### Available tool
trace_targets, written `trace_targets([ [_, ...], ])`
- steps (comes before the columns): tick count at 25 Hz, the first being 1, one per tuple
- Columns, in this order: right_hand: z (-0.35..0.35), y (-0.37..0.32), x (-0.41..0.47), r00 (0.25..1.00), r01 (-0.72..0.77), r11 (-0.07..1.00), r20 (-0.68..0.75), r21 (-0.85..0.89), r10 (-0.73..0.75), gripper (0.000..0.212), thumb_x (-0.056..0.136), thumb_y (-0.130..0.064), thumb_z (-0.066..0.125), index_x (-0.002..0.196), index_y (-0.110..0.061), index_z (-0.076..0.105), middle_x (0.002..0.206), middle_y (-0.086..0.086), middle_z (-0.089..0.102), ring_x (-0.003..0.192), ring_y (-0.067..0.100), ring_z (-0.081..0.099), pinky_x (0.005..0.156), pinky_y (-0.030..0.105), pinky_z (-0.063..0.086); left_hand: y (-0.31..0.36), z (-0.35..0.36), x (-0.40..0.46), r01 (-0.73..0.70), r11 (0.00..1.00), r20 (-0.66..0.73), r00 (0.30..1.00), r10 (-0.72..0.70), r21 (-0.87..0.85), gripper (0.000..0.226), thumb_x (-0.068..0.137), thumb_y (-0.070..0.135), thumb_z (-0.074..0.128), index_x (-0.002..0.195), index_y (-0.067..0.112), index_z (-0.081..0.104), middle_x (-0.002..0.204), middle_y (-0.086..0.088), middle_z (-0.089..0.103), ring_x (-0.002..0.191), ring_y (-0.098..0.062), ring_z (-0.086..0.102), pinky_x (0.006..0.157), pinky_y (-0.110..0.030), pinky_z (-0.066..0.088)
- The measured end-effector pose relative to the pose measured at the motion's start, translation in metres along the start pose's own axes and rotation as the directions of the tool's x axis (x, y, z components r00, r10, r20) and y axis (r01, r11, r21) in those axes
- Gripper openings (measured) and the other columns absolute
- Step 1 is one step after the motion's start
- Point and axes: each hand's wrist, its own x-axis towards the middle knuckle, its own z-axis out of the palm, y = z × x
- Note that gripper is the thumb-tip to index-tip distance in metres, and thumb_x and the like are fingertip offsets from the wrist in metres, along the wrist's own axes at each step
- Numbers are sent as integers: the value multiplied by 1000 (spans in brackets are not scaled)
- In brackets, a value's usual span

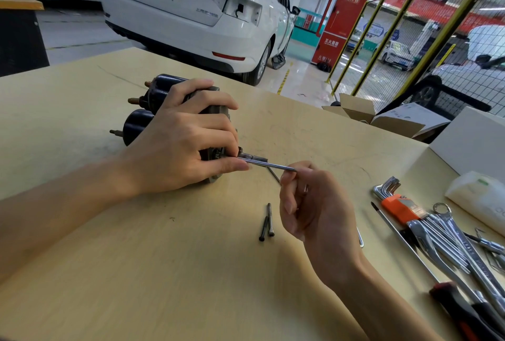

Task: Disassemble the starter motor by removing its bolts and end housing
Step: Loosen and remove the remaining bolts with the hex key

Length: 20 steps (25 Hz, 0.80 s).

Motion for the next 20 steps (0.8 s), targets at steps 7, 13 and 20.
trace_targets([
  [7, -1, -2, -3, 995, 56, 986, -72, -160, -69, 39, 91, -1, 36, 73, -13, 69, 50, 6, 42, 40, 15, 35, 38, 22, 26, 0, 0, 0, -2, 1000, 1, 1000, 2, 5, 26, 88, 47, 69, 78, 23, 73, 89, 14, 71, 122, -21, 57, 113, -47, 25],
  [13, 0, -3, -3, 990, 52, 978, -118, -203, -77, 45, 93, 3, 34, 71, -11, 70, 49, 6, 43, 41, 15, 36, 39, 25, 25, 1, -1, 0, 4, 1000, 24, 1000, -4, -13, 27, 89, 49, 65, 81, 25, 76, 91, 14, 71, 123, -19, 55, 114, -45, 23],
  [20, 1, -2, -2, 988, 38, 974, -138, -223, -70, 43, 93, 4, 35, 70, -10, 69, 48, 7, 41, 40, 15, 34, 40, 26, 23, 0, -1, 0, -2, 1000, 12, 1000, 2, -30, 27, 92, 46, 62, 82, 26, 77, 92, 15, 72, 122, -19, 55, 114, -45, 23],
])
